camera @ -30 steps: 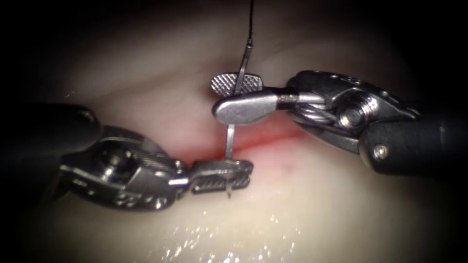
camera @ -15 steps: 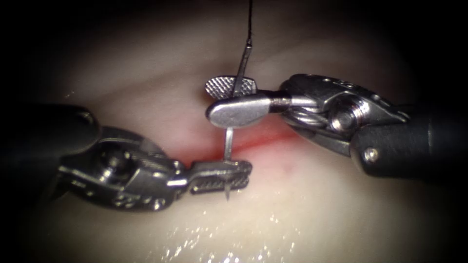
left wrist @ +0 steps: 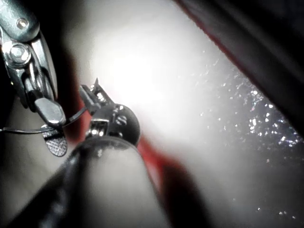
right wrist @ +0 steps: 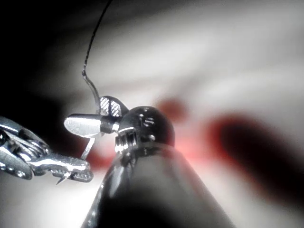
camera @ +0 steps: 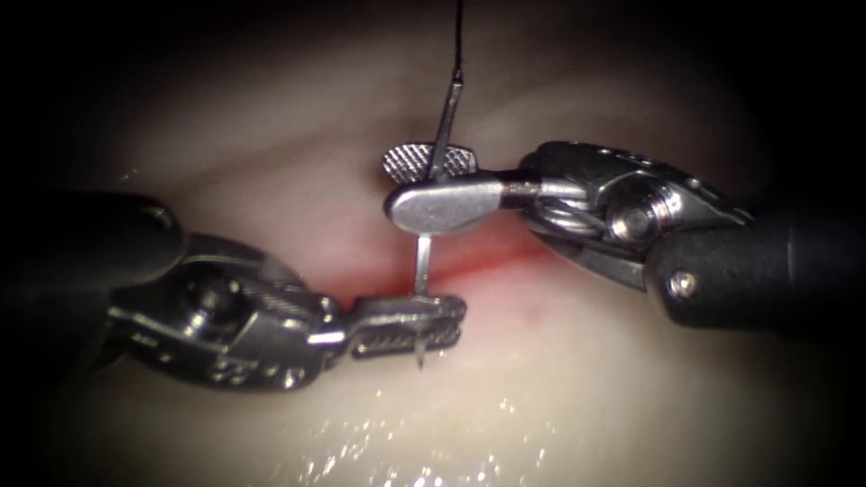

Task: Wound Closure
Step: Hand the needle to the right tool.

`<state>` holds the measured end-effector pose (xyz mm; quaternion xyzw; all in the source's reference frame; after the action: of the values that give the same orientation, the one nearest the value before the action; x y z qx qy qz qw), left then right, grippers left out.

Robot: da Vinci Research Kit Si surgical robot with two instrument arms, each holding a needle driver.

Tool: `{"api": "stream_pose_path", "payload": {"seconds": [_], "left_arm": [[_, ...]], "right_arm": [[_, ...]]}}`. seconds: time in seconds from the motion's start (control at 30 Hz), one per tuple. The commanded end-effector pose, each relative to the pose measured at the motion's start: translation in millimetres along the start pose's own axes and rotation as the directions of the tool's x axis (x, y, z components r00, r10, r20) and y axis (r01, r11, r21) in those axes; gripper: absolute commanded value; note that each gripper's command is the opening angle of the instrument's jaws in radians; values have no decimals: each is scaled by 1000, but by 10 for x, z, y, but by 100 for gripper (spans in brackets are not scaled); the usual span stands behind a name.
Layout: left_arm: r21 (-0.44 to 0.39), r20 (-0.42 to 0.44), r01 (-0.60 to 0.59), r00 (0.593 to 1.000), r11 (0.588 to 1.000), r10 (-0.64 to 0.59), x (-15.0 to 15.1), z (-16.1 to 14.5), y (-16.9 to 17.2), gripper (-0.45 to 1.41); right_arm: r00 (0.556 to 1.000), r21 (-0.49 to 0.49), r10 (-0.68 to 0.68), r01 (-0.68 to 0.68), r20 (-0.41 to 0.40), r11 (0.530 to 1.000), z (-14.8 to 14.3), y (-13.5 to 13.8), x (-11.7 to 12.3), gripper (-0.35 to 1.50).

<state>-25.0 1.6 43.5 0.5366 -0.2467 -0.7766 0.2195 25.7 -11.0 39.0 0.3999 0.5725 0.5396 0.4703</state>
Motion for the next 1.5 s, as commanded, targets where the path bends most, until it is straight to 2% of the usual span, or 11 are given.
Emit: {"api": "stream_pose_path", "payload": {"seconds": [0.03, 0.07, 0.1, 0.4, 0.43, 0.5, 0.67, 1.1, 1.13, 1.23, 1.5], "left_arm": [[0, 0, 0, 1000, 1000, 0, -2, 7, 3, -45], [0, 0, 0, 1000, 1000, 0, -2, 7, 3, -45], [0, 0, 0, 1000, 1000, 0, -2, 7, 3, -45], [1, 1, -3, 1000, 1000, 3, -1, 7, 6, -45], [1, 1, -3, 1000, 1000, 3, -1, 7, 6, -45], [1, 0, -3, 1000, 1000, 3, -1, 7, 6, -45], [1, 0, -2, 1000, 1000, 2, -1, 8, 5, -45], [1, -2, -2, 1000, 1000, 2, -1, 8, 5, -45], [1, -2, -2, 1000, 1000, 2, -1, 8, 5, -45], [1, -2, -2, 1000, 1000, 2, -1, 7, 5, -45], [1, -2, -2, 1000, 1000, 2, 0, 7, 6, -45]], "right_arm": [[1000, -10, -1, 1, 2, 1000, 7, 3, -3, 12], [1000, -10, -1, 1, 2, 1000, 7, 3, -3, 12], [1000, -27, -2, 2, 7, 1000, 6, 3, -4, -35], [992, -50, -119, 117, -40, 992, 4, 5, 6, -35], [992, -57, -118, 115, -49, 992, 5, 4, 7, -10], [991, -69, -117, 112, -69, 991, 6, 3, 10, 103], [991, -49, -116, 112, -69, 992, 6, -1, 9, 140], [990, -39, -114, 111, -80, 993, 6, -2, 10, 86], [990, -39, -114, 111, -80, 993, 6, -2, 10, 74], [991, -39, -115, 112, -73, 993, 6, -2, 8, -35], [992, -65, -115, 113, -43, 992, 2, -1, 10, -35]]}}
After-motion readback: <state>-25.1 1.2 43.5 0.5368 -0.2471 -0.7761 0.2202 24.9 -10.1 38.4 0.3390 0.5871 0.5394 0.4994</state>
